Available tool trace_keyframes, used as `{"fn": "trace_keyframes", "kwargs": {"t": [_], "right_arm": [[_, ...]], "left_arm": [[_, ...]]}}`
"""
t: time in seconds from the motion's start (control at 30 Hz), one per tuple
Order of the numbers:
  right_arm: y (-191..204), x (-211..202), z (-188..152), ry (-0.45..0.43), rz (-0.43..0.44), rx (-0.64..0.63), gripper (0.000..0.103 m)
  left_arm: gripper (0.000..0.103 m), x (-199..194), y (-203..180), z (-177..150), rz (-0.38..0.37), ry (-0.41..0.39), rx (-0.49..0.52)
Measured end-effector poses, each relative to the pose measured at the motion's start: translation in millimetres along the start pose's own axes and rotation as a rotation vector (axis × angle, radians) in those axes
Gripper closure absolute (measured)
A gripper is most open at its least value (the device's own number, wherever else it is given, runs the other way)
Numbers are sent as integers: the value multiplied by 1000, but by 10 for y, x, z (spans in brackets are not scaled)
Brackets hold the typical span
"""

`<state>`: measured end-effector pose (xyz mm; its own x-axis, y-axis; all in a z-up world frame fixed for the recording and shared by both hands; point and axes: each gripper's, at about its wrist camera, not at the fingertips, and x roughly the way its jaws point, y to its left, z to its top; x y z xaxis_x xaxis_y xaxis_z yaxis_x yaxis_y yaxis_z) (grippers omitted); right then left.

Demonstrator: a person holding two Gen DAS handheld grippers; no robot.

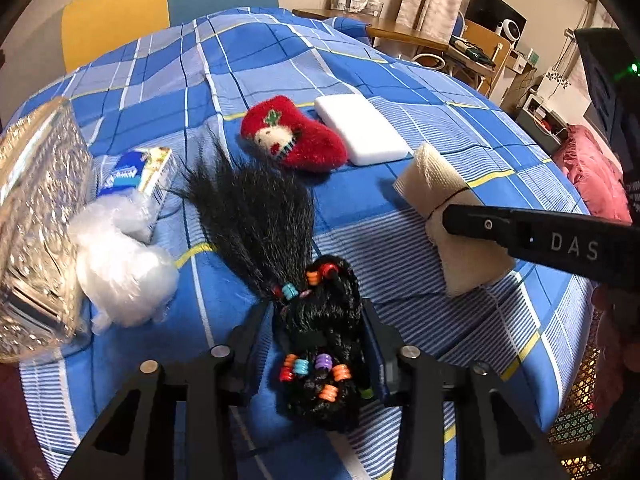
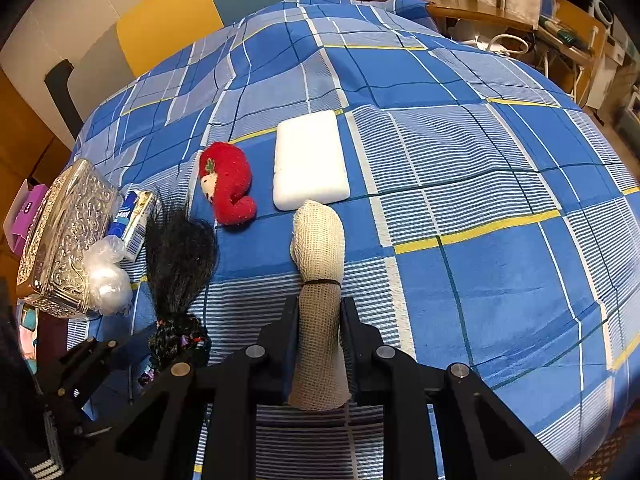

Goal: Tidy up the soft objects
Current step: 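Carry the black tassel into the gold tray and open the left gripper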

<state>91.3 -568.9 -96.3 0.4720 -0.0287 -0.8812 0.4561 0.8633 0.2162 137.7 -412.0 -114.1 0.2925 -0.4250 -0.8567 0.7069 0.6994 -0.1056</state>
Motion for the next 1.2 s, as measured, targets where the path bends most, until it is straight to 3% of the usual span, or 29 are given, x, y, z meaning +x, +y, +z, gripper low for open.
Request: {"fn": "trace_keyframes", "kwargs": {"t": [0.1, 0.4, 0.7, 0.97, 1.2], "right_arm": [[16, 4, -4, 1, -2, -8, 83], [24, 14, -1, 2, -12, -26, 83], [37, 13, -15, -2, -28, -42, 83], [66, 16, -26, -6, -43, -63, 83], [68, 14, -26, -9, -50, -72, 83]], "left_arm": [[71, -29, -3, -42, 11, -19, 11], [72, -377, 24, -217, 9, -125, 4], [72, -752, 68, -476, -34, -147, -7], [72, -1217, 261, -840, -63, -184, -17], [72, -1624, 650, -1169, -37, -227, -68]]}}
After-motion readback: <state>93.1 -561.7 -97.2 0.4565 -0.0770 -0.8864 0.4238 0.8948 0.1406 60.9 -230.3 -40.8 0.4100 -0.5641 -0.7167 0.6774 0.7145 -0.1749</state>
